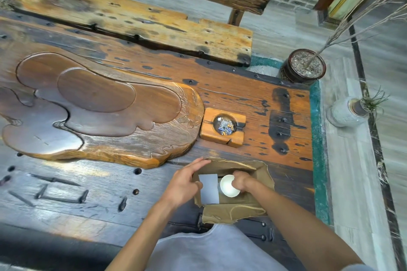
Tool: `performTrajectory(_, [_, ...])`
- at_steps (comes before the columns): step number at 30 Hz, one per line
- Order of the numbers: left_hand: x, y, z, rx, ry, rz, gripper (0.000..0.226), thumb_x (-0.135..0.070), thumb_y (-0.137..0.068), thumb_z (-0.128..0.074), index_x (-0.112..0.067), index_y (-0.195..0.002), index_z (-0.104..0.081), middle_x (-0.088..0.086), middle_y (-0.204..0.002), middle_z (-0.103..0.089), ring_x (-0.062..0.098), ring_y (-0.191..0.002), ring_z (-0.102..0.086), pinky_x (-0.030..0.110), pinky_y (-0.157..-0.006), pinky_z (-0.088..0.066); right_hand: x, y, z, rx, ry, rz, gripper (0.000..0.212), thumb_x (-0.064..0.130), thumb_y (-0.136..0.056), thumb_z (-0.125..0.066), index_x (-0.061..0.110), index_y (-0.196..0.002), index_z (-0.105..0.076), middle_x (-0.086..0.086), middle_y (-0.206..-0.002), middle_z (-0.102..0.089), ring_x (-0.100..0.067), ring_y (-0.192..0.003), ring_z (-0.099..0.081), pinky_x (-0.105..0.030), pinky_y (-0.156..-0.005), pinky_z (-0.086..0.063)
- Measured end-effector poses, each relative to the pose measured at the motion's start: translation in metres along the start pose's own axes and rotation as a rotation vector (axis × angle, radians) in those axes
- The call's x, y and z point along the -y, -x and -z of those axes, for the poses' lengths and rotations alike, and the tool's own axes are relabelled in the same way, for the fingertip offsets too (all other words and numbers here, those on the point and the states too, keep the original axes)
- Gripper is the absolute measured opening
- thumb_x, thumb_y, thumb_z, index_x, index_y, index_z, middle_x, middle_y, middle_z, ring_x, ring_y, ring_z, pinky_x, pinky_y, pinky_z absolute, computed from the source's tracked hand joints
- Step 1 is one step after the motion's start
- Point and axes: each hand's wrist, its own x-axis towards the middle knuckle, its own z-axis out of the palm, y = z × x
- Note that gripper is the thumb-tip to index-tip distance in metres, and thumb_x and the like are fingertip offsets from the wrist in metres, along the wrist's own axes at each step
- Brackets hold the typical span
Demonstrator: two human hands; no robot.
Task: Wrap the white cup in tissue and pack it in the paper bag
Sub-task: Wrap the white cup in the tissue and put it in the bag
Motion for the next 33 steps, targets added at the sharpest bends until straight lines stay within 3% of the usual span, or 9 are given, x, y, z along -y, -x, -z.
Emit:
performTrajectory(3, [-0.002,0.001,-0.001,-0.006,0.010,0.010,0.076,0.013,-0.078,-0.049,-0.036,-0.136,-0.053,-0.015,-0.154,-0.036,0.001,-0.142,-0.028,0.011,-0.103,-0.025,0.000,-0.004,-0.003,0.021,-0.069,-0.022,0.037,0.007,-0.095,-0.049,0.002,-0.132,-0.053,-0.014,-0.137,-0.058,-0.029,-0.119,-0.062,-0.030,-0.068,-0.053])
performTrajectory(8, [-0.005,0.002,-0.002,-0.016,-0.003,0.011,0.076,0.013,-0.079,-0.049,-0.036,-0.136,-0.053,-0.016,-0.154,-0.036,-0.006,-0.133,-0.027,0.012,-0.103,-0.026,-0.002,0.000,-0.001,0.026,-0.089,-0.029,0.036,0.006,-0.093,-0.053,0.003,-0.129,-0.056,-0.013,-0.135,-0.060,-0.028,-0.117,-0.064,-0.026,-0.071,-0.052])
performTrajectory(13, [-0.007,0.003,-0.005,-0.002,-0.003,0.019,0.079,0.016,-0.078,-0.046,-0.037,-0.136,-0.053,-0.015,-0.155,-0.035,-0.008,-0.132,-0.025,0.013,-0.105,-0.027,-0.005,0.009,0.004,0.051,-0.107,-0.062,0.040,0.010,-0.094,-0.049,0.005,-0.134,-0.050,-0.016,-0.136,-0.056,-0.032,-0.106,-0.071,-0.034,-0.068,-0.057])
performTrajectory(20, [-0.010,0.002,-0.011,0.013,-0.050,-0.006,0.077,0.012,-0.078,-0.049,-0.036,-0.137,-0.052,-0.015,-0.154,-0.036,0.004,-0.143,-0.030,0.029,-0.118,-0.030,-0.007,0.043,0.023,0.026,-0.113,-0.054,0.046,0.036,-0.098,-0.043,0.011,-0.136,-0.048,-0.013,-0.135,-0.054,-0.031,-0.088,-0.075,-0.040,-0.084,-0.061])
performTrajectory(24, [-0.007,0.001,-0.013,0.025,-0.058,-0.023,0.076,0.010,-0.077,-0.049,-0.038,-0.135,-0.054,-0.016,-0.154,-0.037,0.008,-0.142,-0.036,0.032,-0.115,-0.035,-0.015,0.092,0.041,0.039,-0.102,0.084,0.040,0.045,-0.101,-0.041,0.013,-0.121,-0.053,-0.008,-0.123,-0.066,-0.017,-0.076,-0.069,-0.029,-0.073,-0.053])
performTrajectory(26, [-0.007,0.003,-0.013,0.032,-0.061,-0.038,0.075,0.011,-0.076,-0.048,-0.037,-0.134,-0.055,-0.016,-0.154,-0.037,0.005,-0.139,-0.038,0.027,-0.111,-0.038,-0.028,0.116,0.048,0.018,-0.153,0.155,0.045,0.046,-0.102,-0.040,0.008,-0.117,-0.058,-0.006,-0.113,-0.073,-0.018,-0.093,-0.072,-0.031,-0.085,-0.052])
performTrajectory(28, [-0.005,0.004,-0.014,0.038,-0.058,-0.044,0.074,0.011,-0.077,-0.048,-0.037,-0.132,-0.057,-0.016,-0.153,-0.037,0.001,-0.132,-0.041,0.022,-0.100,-0.043,-0.045,0.140,0.055,0.032,-0.369,0.210,0.045,0.045,-0.101,-0.043,0.008,-0.117,-0.062,-0.004,-0.117,-0.071,-0.017,-0.105,-0.072,-0.037,-0.101,-0.052])
performTrajectory(31, [-0.002,0.005,-0.015,0.052,-0.059,-0.069,0.073,0.010,-0.077,-0.048,-0.046,-0.123,-0.059,-0.017,-0.152,-0.037,0.007,-0.133,-0.045,0.015,-0.086,-0.044,-0.076,0.180,0.073,0.014,-0.581,0.307,0.034,0.036,-0.102,-0.048,0.010,-0.115,-0.064,-0.001,-0.116,-0.071,-0.014,-0.107,-0.071,-0.031,-0.098,-0.055])
performTrajectory(33, [0.000,0.005,-0.015,0.057,-0.086,-0.094,0.071,0.009,-0.077,-0.049,-0.047,-0.120,-0.060,-0.017,-0.152,-0.035,0.003,-0.109,-0.059,0.013,-0.077,-0.044,-0.096,0.196,0.080,-0.049,-0.680,0.340,0.032,0.032,-0.101,-0.050,0.007,-0.103,-0.069,-0.005,-0.106,-0.076,-0.014,-0.101,-0.073,-0.031,-0.094,-0.057])
